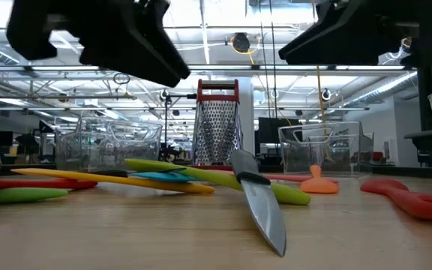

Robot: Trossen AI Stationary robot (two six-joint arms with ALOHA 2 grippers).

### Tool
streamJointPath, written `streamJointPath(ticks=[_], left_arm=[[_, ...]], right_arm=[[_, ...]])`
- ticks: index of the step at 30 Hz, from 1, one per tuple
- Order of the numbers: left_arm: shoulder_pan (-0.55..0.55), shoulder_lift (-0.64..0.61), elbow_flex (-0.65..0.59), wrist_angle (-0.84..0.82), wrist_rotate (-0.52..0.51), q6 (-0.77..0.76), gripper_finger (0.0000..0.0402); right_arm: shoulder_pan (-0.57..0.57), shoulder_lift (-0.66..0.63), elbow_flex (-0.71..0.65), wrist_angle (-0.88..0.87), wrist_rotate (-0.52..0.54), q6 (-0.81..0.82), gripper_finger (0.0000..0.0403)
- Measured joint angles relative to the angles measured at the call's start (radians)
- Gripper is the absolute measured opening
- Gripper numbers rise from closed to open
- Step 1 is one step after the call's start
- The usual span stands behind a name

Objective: Pick & Place Kitchen Items
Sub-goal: Put the right silver knife into the top left transparent bin

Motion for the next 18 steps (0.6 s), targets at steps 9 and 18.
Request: streamJointPath(ticks=[9,18], left_arm=[[0.021,0.000,0.004,0.075,-0.006,0.395,0.0152],[0.076,0.000,0.004,0.165,0.141,0.516,0.0152]], right_arm=[[-0.001,0.000,-0.053,0.000,0.150,0.104,0.0116],[-0.056,-0.155,-0.214,0.006,-0.012,0.309,0.0116]])
